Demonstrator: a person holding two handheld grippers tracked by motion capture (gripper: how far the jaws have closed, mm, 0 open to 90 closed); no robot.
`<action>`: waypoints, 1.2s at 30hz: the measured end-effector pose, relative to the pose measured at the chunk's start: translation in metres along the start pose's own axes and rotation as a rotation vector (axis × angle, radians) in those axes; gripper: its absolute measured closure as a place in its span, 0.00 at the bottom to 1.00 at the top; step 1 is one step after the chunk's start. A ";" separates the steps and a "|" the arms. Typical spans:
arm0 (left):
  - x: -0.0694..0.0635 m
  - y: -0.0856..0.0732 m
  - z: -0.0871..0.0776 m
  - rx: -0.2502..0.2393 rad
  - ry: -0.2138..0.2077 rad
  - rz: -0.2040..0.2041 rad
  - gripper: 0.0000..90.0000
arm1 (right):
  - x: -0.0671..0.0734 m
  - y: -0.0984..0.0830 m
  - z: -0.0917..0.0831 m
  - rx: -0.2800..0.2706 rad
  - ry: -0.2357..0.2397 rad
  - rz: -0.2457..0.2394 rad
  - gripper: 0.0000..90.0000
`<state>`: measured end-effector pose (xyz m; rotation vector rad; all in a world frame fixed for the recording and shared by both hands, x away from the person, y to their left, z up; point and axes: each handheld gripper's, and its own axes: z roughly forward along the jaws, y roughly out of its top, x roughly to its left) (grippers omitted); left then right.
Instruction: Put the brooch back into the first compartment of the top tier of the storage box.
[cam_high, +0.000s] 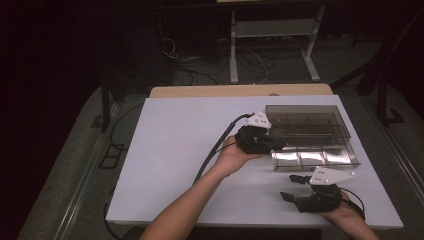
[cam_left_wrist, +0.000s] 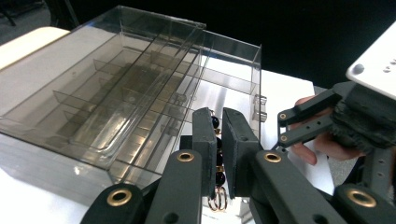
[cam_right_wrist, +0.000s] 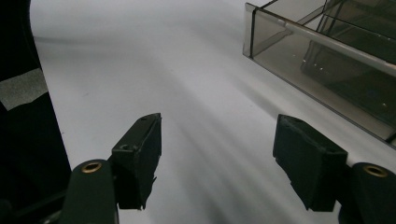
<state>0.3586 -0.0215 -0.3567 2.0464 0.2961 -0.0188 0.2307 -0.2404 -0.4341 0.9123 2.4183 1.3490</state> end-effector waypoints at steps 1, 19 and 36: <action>0.000 0.000 0.003 0.005 0.000 -0.001 0.93 | 0.000 0.000 0.000 -0.002 0.000 -0.001 0.35; 0.003 -0.005 0.014 0.017 0.000 -0.034 0.67 | 0.000 0.000 -0.001 -0.004 0.001 -0.003 0.35; 0.008 -0.030 -0.033 0.006 0.045 -0.055 0.45 | 0.000 0.001 0.000 -0.001 0.005 -0.008 0.35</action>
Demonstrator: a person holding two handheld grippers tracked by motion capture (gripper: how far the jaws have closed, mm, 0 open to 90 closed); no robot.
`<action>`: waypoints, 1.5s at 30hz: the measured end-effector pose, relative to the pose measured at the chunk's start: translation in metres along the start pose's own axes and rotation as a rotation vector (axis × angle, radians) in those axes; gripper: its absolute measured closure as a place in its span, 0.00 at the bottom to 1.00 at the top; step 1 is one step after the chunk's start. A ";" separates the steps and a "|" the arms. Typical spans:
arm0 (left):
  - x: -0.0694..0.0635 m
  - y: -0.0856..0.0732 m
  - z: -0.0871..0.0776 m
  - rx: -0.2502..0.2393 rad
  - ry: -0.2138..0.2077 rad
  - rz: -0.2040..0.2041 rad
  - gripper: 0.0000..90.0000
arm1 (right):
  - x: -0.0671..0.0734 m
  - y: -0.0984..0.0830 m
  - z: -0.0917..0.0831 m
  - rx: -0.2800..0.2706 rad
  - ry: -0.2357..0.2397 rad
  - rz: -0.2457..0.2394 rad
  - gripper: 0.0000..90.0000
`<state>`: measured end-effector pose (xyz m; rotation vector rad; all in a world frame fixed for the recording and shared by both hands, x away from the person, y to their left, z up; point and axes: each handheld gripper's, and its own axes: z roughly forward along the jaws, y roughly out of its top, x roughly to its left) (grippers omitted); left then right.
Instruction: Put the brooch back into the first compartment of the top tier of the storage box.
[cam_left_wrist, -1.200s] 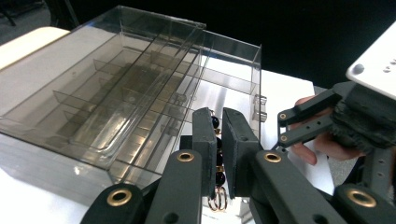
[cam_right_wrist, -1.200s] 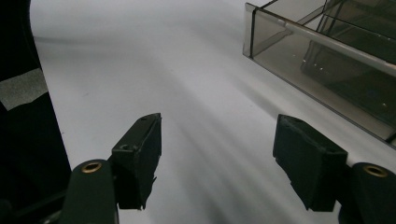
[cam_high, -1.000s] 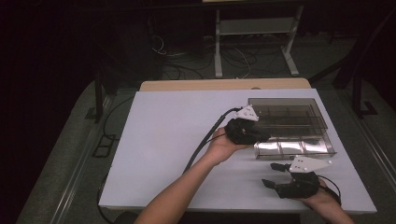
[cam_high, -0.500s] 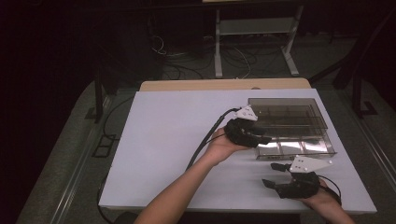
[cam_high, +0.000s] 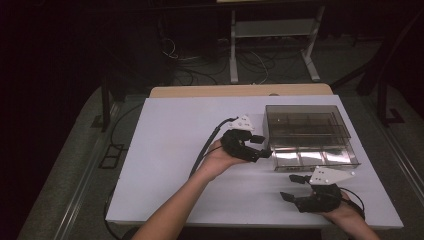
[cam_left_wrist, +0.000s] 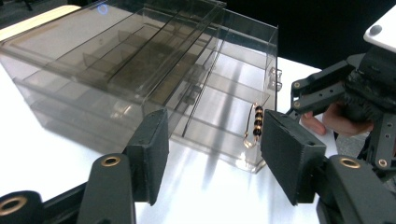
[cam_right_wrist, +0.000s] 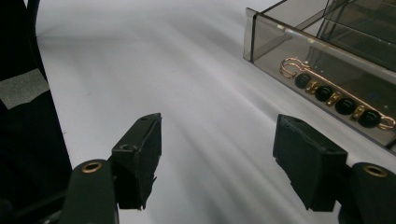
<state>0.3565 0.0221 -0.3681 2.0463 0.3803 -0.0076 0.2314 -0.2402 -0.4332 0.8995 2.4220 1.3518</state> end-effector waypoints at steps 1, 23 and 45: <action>0.000 -0.002 -0.002 0.001 0.002 0.000 0.44 | 0.000 0.000 0.000 -0.001 -0.001 0.001 0.35; 0.009 -0.041 -0.045 -0.007 0.100 -0.038 0.27 | 0.000 0.000 0.001 0.001 0.003 -0.003 0.36; 0.016 -0.092 -0.099 -0.026 0.240 -0.083 0.15 | 0.000 0.001 0.001 -0.005 0.000 -0.002 0.36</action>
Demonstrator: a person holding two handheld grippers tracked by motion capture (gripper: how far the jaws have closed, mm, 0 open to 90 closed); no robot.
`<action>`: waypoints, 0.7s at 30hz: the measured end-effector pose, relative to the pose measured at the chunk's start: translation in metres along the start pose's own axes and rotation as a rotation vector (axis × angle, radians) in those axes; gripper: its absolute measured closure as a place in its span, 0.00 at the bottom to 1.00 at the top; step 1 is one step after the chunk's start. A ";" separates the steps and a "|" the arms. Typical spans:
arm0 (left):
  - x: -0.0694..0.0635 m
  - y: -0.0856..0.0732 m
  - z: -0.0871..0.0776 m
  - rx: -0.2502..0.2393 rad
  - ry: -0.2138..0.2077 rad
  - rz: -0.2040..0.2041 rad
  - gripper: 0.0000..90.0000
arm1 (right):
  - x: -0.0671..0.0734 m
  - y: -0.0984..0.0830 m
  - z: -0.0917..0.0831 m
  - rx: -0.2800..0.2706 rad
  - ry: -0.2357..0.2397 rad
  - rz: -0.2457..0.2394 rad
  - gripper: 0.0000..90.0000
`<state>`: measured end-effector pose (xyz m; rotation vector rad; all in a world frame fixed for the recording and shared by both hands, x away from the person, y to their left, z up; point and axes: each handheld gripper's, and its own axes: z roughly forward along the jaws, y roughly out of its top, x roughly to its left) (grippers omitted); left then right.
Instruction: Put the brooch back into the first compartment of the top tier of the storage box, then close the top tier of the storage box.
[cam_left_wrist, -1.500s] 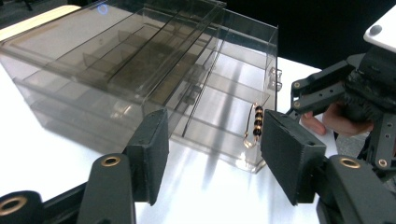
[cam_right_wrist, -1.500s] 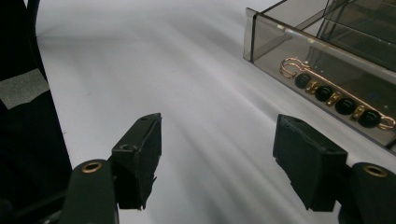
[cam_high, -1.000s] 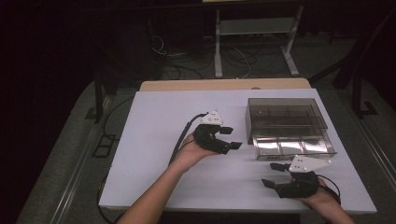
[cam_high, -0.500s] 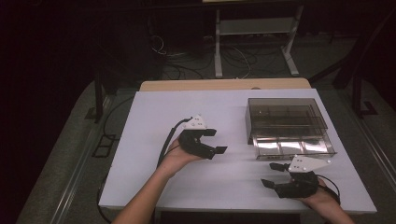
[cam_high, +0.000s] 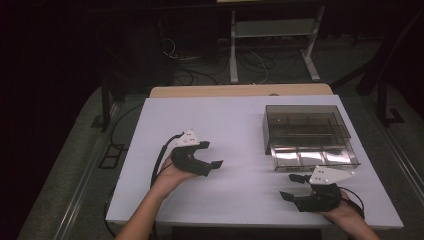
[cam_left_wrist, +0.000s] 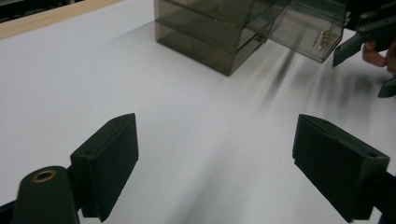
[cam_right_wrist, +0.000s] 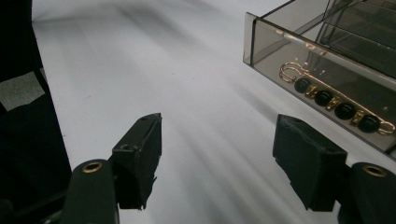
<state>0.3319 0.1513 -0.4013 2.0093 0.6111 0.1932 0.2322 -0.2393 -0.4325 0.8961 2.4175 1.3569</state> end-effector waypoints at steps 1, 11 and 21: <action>0.000 -0.002 -0.002 -0.001 0.004 -0.002 0.15 | 0.000 0.000 0.000 0.001 -0.001 0.000 0.36; 0.000 -0.023 -0.018 0.005 0.027 -0.024 0.03 | 0.000 0.000 0.000 -0.002 0.002 -0.002 0.36; 0.000 -0.043 -0.035 0.008 0.051 -0.057 0.00 | -0.001 0.001 0.000 0.002 0.004 0.001 0.37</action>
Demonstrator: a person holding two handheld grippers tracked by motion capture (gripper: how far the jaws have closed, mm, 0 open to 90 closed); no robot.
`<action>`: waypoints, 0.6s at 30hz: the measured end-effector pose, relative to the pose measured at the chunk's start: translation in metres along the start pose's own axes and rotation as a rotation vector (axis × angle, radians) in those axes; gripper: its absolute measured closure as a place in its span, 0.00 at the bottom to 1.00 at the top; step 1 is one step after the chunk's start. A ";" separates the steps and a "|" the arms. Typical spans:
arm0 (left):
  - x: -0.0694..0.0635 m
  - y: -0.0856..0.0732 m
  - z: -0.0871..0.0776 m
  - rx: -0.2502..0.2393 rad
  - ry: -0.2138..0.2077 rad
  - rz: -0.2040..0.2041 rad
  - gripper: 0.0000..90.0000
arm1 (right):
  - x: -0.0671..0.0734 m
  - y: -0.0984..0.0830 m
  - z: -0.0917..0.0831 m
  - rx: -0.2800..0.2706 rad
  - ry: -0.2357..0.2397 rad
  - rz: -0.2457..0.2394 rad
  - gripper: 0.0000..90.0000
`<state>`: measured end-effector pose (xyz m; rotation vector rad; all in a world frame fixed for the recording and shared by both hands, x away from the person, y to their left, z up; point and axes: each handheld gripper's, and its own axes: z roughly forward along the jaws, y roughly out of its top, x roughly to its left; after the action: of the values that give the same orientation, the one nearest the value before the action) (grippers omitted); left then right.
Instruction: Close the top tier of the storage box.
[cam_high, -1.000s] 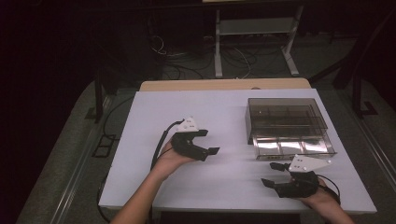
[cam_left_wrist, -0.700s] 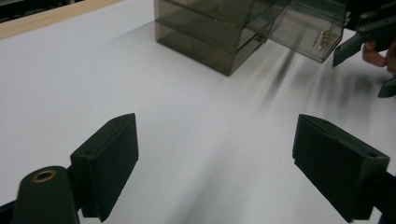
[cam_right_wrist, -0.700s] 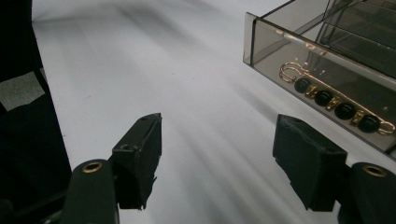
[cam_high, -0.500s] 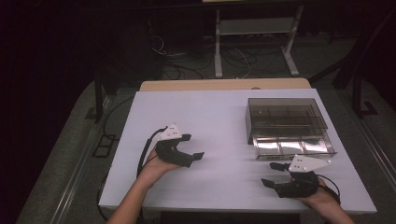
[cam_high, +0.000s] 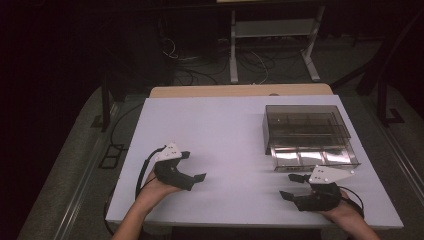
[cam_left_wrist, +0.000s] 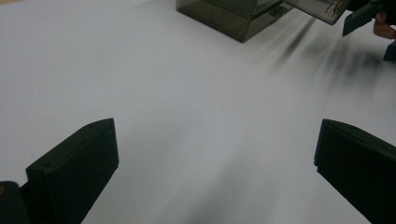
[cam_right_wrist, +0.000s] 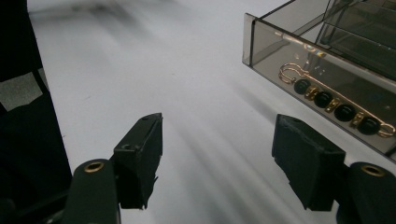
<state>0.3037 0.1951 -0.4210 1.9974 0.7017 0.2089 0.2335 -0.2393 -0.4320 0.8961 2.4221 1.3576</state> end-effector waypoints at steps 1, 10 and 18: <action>0.000 -0.002 -0.001 -0.003 0.002 -0.005 0.00 | 0.000 0.000 -0.001 -0.002 0.000 0.000 0.38; 0.000 -0.008 -0.003 -0.005 0.000 -0.021 0.00 | -0.009 0.002 -0.011 -0.003 0.023 0.037 0.55; 0.000 -0.008 -0.003 -0.003 -0.002 -0.022 0.00 | -0.017 0.004 -0.021 0.002 0.039 0.049 0.78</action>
<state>0.2993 0.2005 -0.4266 1.9857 0.7215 0.1947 0.2384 -0.2623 -0.4191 0.9440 2.4461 1.4031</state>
